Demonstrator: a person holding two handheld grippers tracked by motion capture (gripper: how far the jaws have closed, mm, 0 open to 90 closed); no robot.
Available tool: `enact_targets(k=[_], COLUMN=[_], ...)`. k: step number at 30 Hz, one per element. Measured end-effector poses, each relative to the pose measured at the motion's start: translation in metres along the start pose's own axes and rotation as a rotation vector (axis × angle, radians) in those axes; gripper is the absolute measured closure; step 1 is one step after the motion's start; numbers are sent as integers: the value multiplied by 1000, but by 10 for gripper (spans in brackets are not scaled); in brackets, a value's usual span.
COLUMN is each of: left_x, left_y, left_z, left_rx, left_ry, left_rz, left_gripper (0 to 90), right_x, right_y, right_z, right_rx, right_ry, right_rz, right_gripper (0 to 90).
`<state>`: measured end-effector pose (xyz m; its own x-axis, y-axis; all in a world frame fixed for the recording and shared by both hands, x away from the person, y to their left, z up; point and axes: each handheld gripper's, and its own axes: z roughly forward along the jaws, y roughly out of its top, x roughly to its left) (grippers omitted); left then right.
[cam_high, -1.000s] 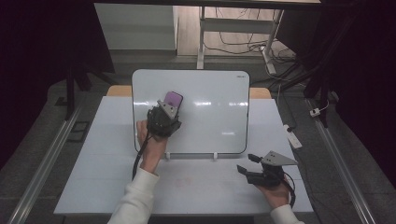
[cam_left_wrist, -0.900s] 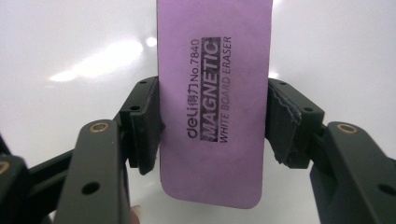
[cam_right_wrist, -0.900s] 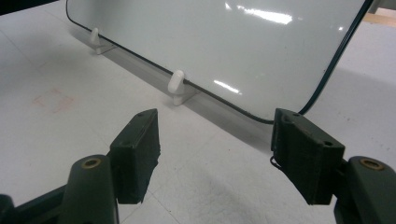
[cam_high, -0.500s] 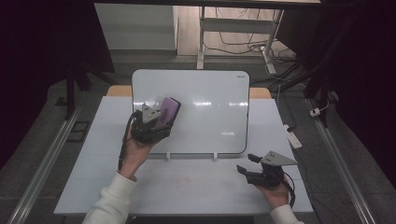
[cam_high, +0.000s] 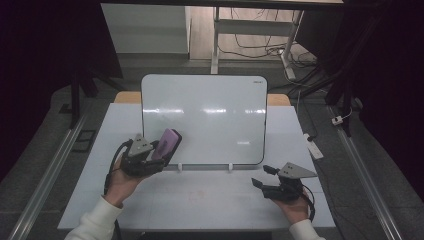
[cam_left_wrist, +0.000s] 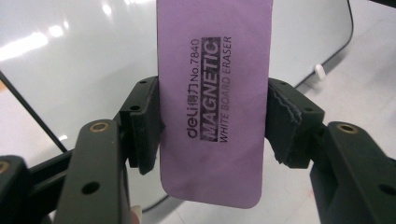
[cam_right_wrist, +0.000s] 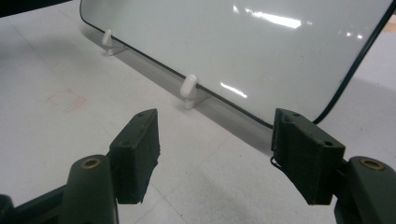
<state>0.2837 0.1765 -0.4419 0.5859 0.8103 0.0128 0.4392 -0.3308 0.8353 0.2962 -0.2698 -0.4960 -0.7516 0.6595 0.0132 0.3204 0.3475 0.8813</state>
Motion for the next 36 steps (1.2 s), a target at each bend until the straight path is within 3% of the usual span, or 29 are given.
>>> enact_targets(k=[8,16,23,31,36], left_x=[-13,-37,-51,-73,-88], left_y=[-7,-10,-11,-14,-17], left_z=[-3,12,20,31,39], left_rx=[20,63,81,109,129], left_ry=[-8,-49,-88,-147,-190], left_rz=[60,131,166,217,270], left_gripper=[411,410,411,410,410], right_x=[4,6,11,25,37], right_y=[2,4,7,17,30], right_z=[1,1,4,6,10], right_rx=[-1,0,4,-8,2], right_ry=[18,27,55,120,206], right_rz=[-17,-24,-30,-53,-85], right_gripper=[313,314,314,312,304])
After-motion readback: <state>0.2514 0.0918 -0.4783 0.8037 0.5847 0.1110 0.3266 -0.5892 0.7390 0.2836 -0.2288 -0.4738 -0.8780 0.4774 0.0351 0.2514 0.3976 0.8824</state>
